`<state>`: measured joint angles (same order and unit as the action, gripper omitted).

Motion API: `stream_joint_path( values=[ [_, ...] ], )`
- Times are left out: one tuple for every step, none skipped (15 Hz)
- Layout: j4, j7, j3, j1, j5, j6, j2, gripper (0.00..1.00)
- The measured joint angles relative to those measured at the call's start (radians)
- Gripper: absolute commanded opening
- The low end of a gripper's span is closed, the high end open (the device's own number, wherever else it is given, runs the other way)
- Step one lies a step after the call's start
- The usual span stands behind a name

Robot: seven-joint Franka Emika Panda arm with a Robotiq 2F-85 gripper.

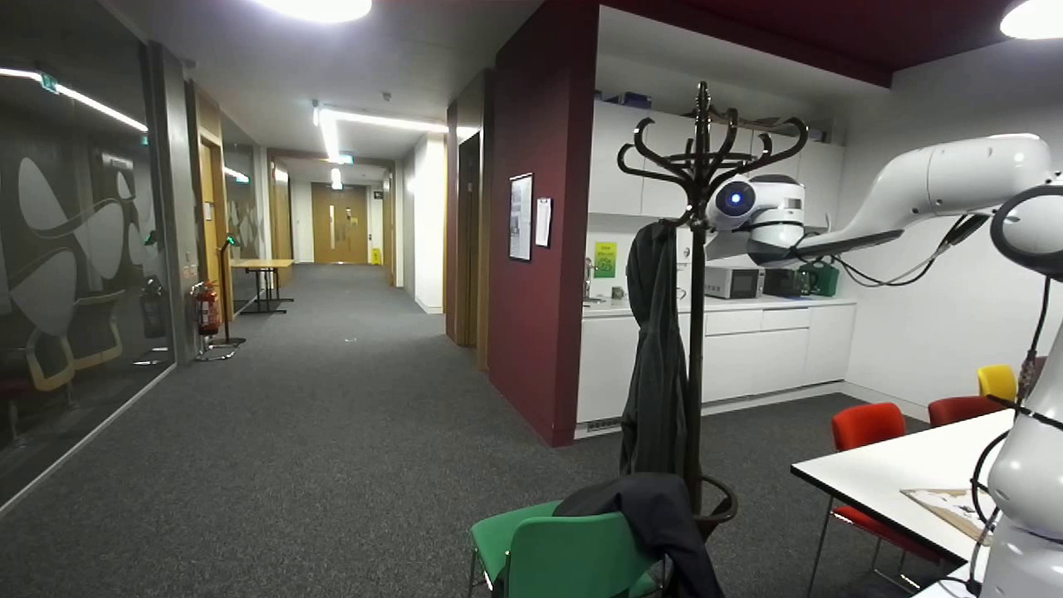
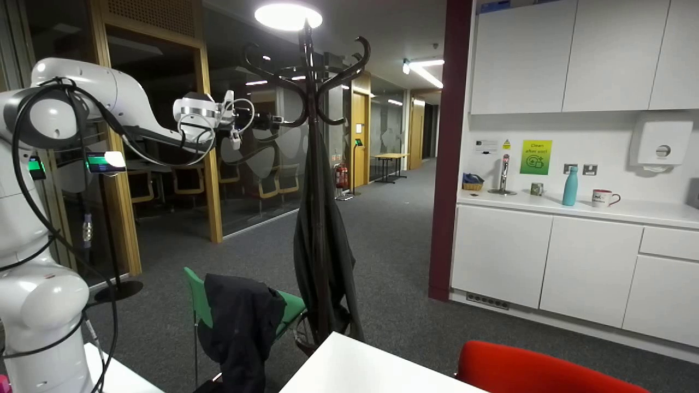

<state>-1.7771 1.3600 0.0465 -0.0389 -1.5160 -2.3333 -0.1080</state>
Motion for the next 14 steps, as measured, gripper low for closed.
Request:
stream_joint_path(
  values=[
    [0.0,0.0,-0.002,0.001,0.0,0.0,0.001,1.0],
    [0.001,0.0,-0.004,0.001,0.0,0.0,0.001,1.0],
    [0.003,0.0,-0.006,0.002,0.0,0.0,0.001,1.0],
    [0.005,0.0,-0.007,0.002,0.0,0.0,0.002,1.0],
    [0.008,0.0,-0.007,0.002,0.0,0.0,0.002,1.0],
    [0.011,0.0,-0.007,0.002,0.0,0.0,0.002,1.0],
    [0.014,0.0,-0.007,0.002,0.0,0.0,0.002,1.0],
    [0.016,0.0,-0.007,0.002,0.0,0.0,0.002,1.0],
    [0.017,0.0,-0.008,0.002,0.0,0.0,0.002,1.0],
    [0.018,0.0,-0.009,0.002,0.0,0.0,0.002,1.0],
    [0.018,0.0,-0.011,0.002,0.0,0.0,0.002,1.0],
    [0.018,0.0,-0.014,0.002,0.0,0.0,0.002,1.0],
    [0.018,0.0,-0.017,0.002,0.0,0.0,0.002,1.0],
    [0.018,0.0,-0.02,0.002,0.0,0.0,0.001,1.0]
  ],
)
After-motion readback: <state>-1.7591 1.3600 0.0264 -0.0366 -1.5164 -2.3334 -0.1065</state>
